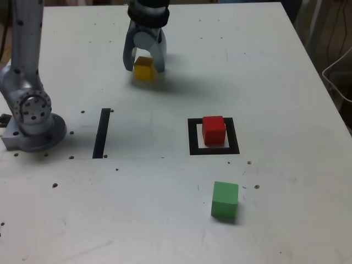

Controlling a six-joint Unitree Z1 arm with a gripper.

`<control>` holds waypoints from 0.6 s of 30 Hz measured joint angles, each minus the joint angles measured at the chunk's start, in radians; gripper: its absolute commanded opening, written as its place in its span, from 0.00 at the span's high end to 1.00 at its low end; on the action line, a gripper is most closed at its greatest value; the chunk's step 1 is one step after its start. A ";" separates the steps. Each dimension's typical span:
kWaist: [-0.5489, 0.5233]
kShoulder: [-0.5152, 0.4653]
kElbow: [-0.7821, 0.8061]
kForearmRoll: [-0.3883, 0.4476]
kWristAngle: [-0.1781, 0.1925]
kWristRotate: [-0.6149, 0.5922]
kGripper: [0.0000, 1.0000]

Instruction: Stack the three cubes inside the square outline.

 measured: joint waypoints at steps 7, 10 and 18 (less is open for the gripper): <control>0.000 0.009 0.002 -0.004 0.000 0.000 0.48; 0.000 0.009 0.000 -0.001 -0.002 0.000 0.50; 0.000 0.008 -0.027 0.046 -0.005 0.000 0.55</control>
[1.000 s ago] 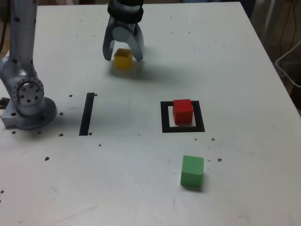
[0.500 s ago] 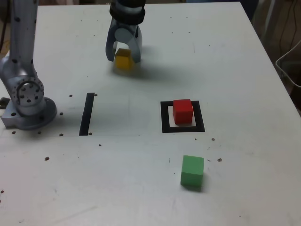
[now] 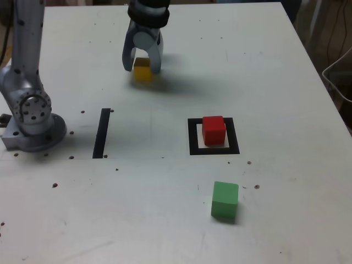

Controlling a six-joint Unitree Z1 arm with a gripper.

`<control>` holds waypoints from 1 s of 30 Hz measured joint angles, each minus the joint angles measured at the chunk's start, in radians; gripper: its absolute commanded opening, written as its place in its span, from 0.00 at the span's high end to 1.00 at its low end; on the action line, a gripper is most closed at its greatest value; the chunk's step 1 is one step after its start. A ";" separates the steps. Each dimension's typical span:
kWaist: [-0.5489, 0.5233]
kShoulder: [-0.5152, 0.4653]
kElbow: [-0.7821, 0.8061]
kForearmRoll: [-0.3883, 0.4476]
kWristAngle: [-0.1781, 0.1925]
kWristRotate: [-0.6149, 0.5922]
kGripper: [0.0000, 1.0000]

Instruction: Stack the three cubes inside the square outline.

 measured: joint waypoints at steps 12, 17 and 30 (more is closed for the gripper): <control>0.000 -0.013 -0.038 0.046 0.002 0.000 0.61; 0.000 -0.011 -0.027 0.032 -0.002 0.000 0.58; 0.001 -0.012 -0.019 0.016 -0.045 0.051 0.00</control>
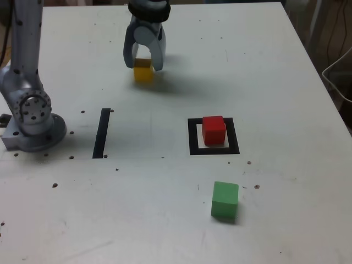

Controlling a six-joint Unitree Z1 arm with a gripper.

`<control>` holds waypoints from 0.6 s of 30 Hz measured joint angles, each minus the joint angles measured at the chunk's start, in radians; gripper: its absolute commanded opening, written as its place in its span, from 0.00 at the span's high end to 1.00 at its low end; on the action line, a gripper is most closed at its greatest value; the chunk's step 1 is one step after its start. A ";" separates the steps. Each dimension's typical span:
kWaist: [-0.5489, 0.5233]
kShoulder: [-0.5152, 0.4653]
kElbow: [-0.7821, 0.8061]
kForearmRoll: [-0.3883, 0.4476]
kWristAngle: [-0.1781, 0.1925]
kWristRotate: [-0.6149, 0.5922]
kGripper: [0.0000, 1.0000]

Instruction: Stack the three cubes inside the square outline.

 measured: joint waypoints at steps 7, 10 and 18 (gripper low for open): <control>0.004 -0.002 0.002 0.000 -0.003 0.009 0.00; 0.004 -0.005 0.003 0.000 -0.003 0.009 0.00; 0.003 -0.041 0.003 0.001 -0.003 0.010 0.00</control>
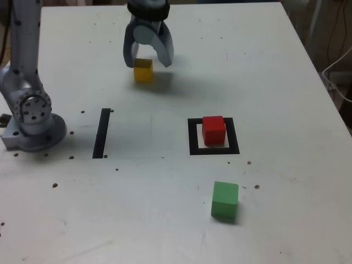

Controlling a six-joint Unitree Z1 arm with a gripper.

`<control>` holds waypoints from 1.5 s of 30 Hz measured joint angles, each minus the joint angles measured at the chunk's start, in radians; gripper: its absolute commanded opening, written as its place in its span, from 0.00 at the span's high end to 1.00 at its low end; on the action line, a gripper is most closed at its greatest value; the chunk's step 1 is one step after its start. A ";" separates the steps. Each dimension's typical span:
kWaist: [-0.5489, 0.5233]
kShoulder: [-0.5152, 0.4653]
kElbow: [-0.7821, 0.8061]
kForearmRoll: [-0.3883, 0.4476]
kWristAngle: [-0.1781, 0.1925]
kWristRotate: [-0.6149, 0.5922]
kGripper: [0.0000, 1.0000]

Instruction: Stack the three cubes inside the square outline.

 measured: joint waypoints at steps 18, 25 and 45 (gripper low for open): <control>-0.057 -0.173 0.055 0.047 0.009 -0.033 0.00; -0.026 -0.164 0.091 0.005 0.024 -0.050 0.00; 0.029 -0.041 0.159 -0.150 0.001 -0.032 0.11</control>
